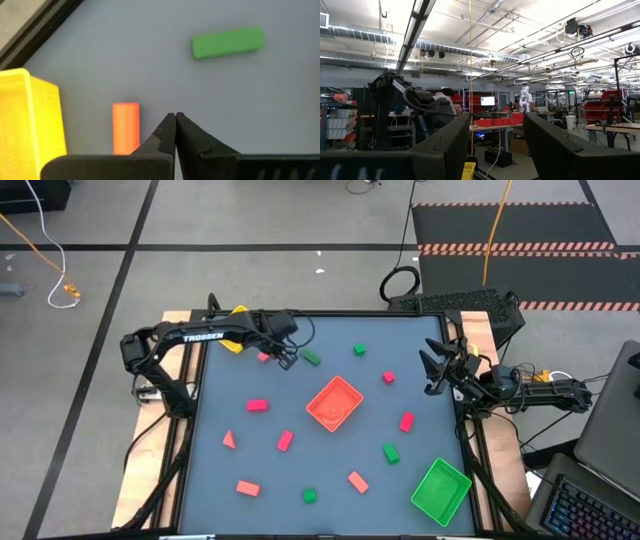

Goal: Sort & place blocks by color
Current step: Put the orange block into the yellow bin

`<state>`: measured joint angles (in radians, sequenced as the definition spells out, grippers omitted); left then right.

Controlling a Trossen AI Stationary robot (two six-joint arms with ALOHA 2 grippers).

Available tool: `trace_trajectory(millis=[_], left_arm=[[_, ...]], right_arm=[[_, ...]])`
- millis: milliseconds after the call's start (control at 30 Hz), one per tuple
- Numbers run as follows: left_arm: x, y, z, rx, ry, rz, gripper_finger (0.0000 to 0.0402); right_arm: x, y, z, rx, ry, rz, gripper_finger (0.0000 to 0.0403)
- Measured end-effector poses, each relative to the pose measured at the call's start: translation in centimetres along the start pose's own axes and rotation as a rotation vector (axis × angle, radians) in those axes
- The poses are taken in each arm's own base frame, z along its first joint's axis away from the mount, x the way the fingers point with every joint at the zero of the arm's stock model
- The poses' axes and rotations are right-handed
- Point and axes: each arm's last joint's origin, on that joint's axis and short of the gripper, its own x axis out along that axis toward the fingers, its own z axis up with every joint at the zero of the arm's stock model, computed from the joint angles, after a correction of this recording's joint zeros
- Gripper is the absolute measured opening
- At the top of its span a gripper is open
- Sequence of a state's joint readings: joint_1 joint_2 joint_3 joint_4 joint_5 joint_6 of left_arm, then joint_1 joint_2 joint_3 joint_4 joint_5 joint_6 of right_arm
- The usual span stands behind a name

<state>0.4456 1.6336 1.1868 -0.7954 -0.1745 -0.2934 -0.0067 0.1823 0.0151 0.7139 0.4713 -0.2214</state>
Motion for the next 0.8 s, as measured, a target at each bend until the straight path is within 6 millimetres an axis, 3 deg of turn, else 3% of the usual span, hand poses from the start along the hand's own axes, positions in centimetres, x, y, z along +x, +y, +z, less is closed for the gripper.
trace_trajectory(millis=[167, 533, 667, 800], left_arm=[[1.0, 0.4, -0.8, 0.033, 0.055, 0.069, 0.0050], [6.4, 2.5, -2.8, 0.017, 0.226, 0.217, 0.0252], [7.8, 2.9, -2.8, 0.006, 0.253, 0.239, 0.0287], [8.4, 3.0, -2.7, 0.008, 0.267, 0.242, 0.0296]], right_arm=[[0.0, 0.0, 0.0, 0.000, 0.000, 0.000, 0.0183], [0.0, 0.0, 0.0, 0.000, 0.000, 0.000, 0.0183], [0.0, 0.0, 0.0, -0.001, 0.001, 0.000, 0.0183], [0.0, 0.0, -0.1, -0.004, 0.007, 0.001, 0.0183]])
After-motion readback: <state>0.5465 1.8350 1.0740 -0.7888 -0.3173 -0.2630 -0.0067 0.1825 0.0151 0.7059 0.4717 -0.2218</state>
